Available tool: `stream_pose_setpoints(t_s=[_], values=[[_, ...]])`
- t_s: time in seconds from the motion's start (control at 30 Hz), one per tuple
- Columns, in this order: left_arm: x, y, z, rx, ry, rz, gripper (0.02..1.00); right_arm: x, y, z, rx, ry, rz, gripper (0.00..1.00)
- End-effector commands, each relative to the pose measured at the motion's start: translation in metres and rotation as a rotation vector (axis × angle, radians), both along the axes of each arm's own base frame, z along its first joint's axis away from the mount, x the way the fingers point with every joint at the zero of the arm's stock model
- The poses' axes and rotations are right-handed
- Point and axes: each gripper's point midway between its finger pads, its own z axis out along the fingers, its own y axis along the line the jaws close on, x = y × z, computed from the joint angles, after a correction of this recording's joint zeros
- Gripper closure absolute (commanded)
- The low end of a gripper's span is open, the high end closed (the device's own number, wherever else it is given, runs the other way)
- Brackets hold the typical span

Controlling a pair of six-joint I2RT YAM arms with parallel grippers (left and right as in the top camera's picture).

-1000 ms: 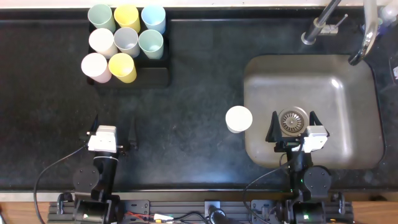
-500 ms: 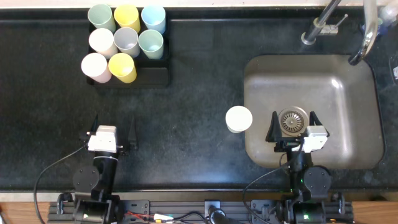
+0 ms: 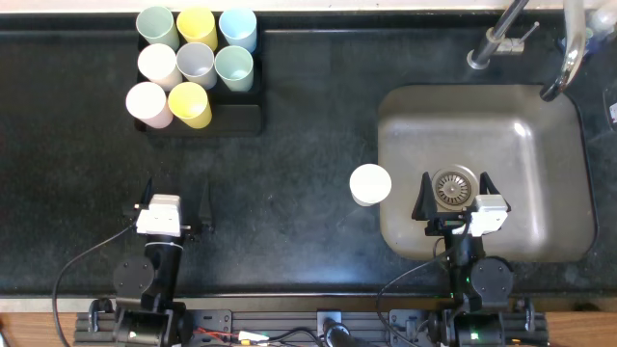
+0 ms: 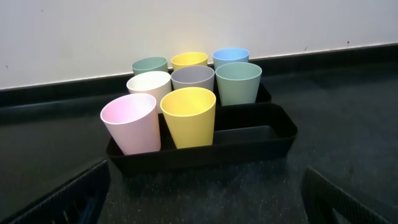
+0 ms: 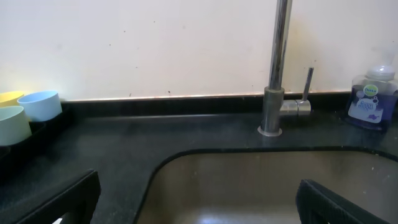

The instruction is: Store Cups

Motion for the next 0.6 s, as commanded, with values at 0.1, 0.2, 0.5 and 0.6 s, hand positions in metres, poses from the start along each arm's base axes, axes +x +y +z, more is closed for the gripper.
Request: stream_pose_setpoints(t_s=[0.1, 0.2, 0.5, 0.6], values=[[0.0, 0.0, 0.001, 0.021, -0.008, -0.006, 0.02, 0.0, 0.004, -0.003, 0.028, 0.0, 0.024, 0.005], [0.0, 0.0, 0.001, 0.021, -0.008, -0.006, 0.02, -0.003, 0.006, 0.017, 0.036, -0.029, 0.039, 0.003], [0.0, 0.0, 0.001, 0.021, -0.008, -0.006, 0.02, -0.001, 0.016, 0.1, 0.033, 0.317, 0.083, 0.003], [0.0, 0.0, 0.001, 0.021, -0.008, -0.006, 0.023, 0.009, 0.03, 0.105, 0.014, 0.568, 0.126, 0.003]])
